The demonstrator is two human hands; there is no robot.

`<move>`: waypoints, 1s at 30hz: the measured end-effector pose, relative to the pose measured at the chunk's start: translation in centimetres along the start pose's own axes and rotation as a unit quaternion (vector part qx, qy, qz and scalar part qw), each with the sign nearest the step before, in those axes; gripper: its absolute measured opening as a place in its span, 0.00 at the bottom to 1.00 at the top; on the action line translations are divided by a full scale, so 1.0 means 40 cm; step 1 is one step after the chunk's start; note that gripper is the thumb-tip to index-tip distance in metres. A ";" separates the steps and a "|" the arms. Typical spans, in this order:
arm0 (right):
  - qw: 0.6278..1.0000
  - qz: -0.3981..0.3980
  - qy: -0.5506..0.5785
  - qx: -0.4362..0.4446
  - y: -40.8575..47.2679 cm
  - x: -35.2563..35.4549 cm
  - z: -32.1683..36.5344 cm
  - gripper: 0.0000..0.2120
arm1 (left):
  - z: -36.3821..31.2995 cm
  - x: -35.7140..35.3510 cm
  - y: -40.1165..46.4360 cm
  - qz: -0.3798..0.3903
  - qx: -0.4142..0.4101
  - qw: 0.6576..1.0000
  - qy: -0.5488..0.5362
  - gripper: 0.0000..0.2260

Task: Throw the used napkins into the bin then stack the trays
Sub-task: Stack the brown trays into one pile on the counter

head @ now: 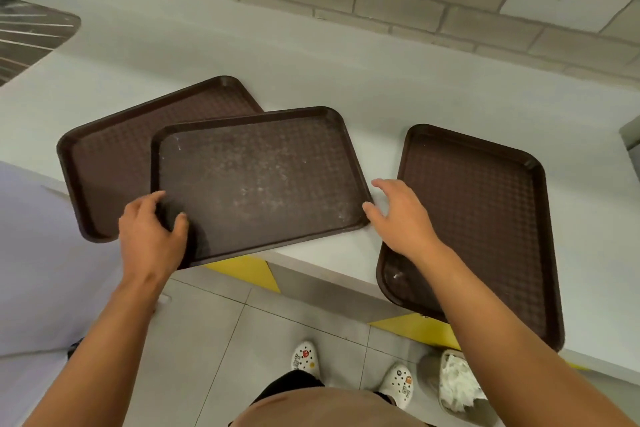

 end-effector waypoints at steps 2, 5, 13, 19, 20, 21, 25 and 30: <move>1.000 0.012 -0.012 -0.002 0.031 -0.021 0.026 0.26 | 0.018 -0.003 0.007 0.004 0.036 0.999 -0.015 0.26; 0.998 0.030 -0.041 -0.026 0.076 -0.049 0.046 0.25 | 0.026 -0.010 0.006 0.006 0.070 0.997 -0.031 0.30; 0.994 0.022 -0.088 -0.055 0.124 -0.074 0.051 0.14 | 0.025 -0.002 0.024 -0.013 0.068 0.997 -0.042 0.26; 0.995 0.028 0.036 -0.084 0.105 -0.031 0.045 0.16 | 0.020 0.015 0.009 -0.025 0.055 0.996 -0.071 0.24; 0.995 0.024 0.047 -0.084 0.097 -0.022 0.043 0.16 | 0.012 0.020 0.005 -0.028 0.053 0.996 -0.073 0.24; 0.995 0.018 0.058 -0.085 0.089 -0.012 0.038 0.16 | 0.003 0.023 0.003 -0.030 0.051 0.995 -0.076 0.24; 0.991 -0.012 0.090 -0.098 0.055 0.034 0.007 0.12 | -0.038 0.027 -0.002 -0.026 0.031 0.994 -0.102 0.24; 0.983 -0.040 0.127 -0.127 -0.002 0.094 -0.055 0.10 | -0.093 -0.006 -0.011 -0.008 0.008 0.992 -0.124 0.23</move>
Point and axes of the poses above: each hand's wrist, its own y-axis towards the middle knuckle, its own x-axis out of the back of the hand, z = x × y, the point moved 4 cm from there along y, towards the middle knuckle, and after that the axes turned 6 degrees about -x, right-handed, at the moved point
